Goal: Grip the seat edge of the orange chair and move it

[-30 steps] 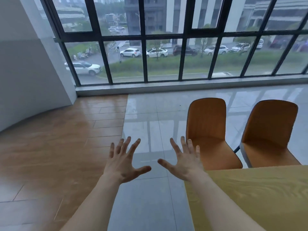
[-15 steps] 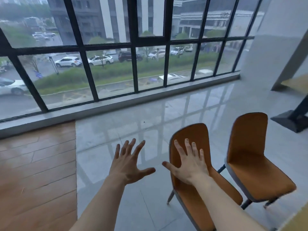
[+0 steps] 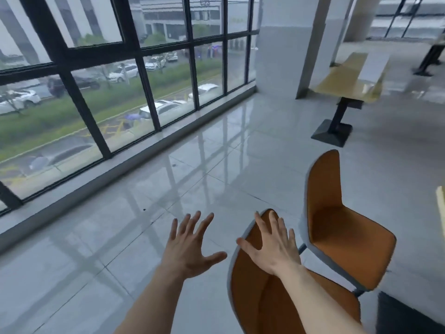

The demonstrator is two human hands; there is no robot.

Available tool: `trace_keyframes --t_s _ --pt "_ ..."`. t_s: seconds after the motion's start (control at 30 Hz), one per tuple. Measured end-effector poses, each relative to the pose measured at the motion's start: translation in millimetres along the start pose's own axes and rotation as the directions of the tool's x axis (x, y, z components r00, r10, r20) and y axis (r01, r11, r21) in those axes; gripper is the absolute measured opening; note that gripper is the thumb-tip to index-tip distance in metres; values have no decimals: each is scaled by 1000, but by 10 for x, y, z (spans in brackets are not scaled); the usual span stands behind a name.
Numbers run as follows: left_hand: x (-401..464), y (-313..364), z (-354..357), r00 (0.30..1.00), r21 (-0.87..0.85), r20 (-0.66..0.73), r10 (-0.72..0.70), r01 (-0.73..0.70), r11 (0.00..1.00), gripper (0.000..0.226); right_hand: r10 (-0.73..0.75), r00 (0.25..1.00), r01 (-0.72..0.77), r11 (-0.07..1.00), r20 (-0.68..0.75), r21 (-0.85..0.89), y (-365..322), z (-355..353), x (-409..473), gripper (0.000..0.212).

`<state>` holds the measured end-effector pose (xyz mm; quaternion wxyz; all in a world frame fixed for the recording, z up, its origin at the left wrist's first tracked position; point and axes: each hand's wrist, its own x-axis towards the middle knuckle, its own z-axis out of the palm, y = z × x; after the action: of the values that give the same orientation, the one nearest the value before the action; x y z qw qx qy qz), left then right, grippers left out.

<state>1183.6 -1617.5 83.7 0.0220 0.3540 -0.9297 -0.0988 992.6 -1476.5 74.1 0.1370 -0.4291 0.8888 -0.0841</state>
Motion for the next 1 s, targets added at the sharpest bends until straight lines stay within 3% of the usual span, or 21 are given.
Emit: trace_keyframes --t_s 0.17,0.3,0.43,0.53,0.57,0.6,0.63,0.67,0.73,0.8,0.9,1.0 --pt "1220 -81 -38 970 8 76 230 -232 973 99 221 975 -220 972 -11 85 80 -32 575 101" --pt "2067 208 -26 871 -47 145 469 -467 883 95 438 897 -424 890 -59 169 377 -184 754 104" --pt "2752 689 161 687 -107 161 709 -702 704 90 668 739 -622 726 -87 294 660 -206 755 104" --pt "3046 1033 413 507 -215 208 836 -810 545 87 843 538 -781 499 -1 375 553 -108 558 104" --pt "3236 1262 588 208 -261 335 919 -917 302 88 962 273 -863 240 11 445 250 114 492 105" --pt "3268 1377 770 -70 -348 370 926 -935 68 88 989 5 -848 -74 148 525 -179 271 474 106" --pt "3226 1396 791 -70 -341 355 932 -938 60 89 998 -12 -866 -40 61 498 -251 403 401 107" --pt "3180 1423 789 -94 -345 362 927 -938 40 89 996 -32 -853 -72 85 517 -331 434 350 108" --pt "2942 1417 913 -326 -380 373 869 -908 -178 91 966 -179 -848 -249 189 468 -744 724 208 108" --pt "3122 1386 996 -307 -336 397 865 -926 -175 95 969 -150 -867 -224 195 444 -840 816 326 107" --pt "3277 1311 1014 -333 -369 428 840 -913 -173 101 956 -127 -840 -246 265 483 -941 937 346 107" --pt "3375 1260 1055 -406 -419 485 774 -885 -202 101 910 -42 -807 -274 412 523 -1162 977 431 108"
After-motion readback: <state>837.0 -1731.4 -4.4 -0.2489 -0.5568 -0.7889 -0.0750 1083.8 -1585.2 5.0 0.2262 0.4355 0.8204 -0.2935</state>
